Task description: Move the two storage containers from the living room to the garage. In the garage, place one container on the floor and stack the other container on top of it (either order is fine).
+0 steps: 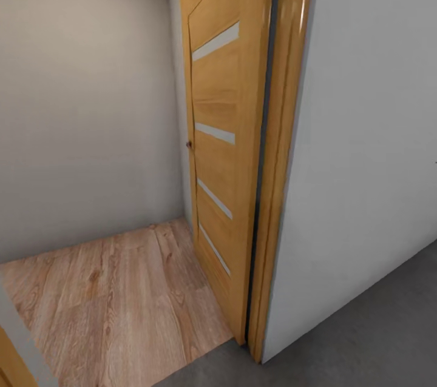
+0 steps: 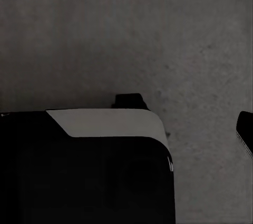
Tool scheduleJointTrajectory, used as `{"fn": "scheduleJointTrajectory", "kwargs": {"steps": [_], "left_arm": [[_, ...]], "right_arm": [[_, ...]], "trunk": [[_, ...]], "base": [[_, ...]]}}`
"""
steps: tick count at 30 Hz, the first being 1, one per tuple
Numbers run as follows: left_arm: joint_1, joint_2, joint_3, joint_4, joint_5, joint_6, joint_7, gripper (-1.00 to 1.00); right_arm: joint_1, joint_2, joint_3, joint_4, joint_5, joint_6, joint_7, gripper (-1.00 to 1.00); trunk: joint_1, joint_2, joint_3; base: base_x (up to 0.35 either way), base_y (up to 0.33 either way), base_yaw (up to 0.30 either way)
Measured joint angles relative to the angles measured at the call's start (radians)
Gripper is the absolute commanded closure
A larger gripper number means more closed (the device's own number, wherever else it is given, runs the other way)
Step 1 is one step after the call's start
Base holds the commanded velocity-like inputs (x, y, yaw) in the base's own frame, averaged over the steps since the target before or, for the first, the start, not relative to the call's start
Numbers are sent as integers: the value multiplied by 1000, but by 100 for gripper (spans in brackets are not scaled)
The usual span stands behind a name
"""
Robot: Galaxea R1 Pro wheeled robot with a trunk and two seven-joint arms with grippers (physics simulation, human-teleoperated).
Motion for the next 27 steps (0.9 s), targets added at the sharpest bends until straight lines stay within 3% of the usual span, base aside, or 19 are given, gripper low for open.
{"fn": "scheduleJointTrajectory", "kwargs": {"steps": [12, 27], "left_arm": [[0, 2, 0, 0, 1, -1, 0, -100], [0, 2, 0, 0, 2, 0, 1, -100]], "right_arm": [[0, 1, 0, 0, 0, 1, -1, -100], [0, 1, 1, 0, 0, 2, 0, -100]], "trunk": [[0, 0, 0], [1, 0, 0]], "base": [[302, 0, 34], [20, 0, 261]]}}
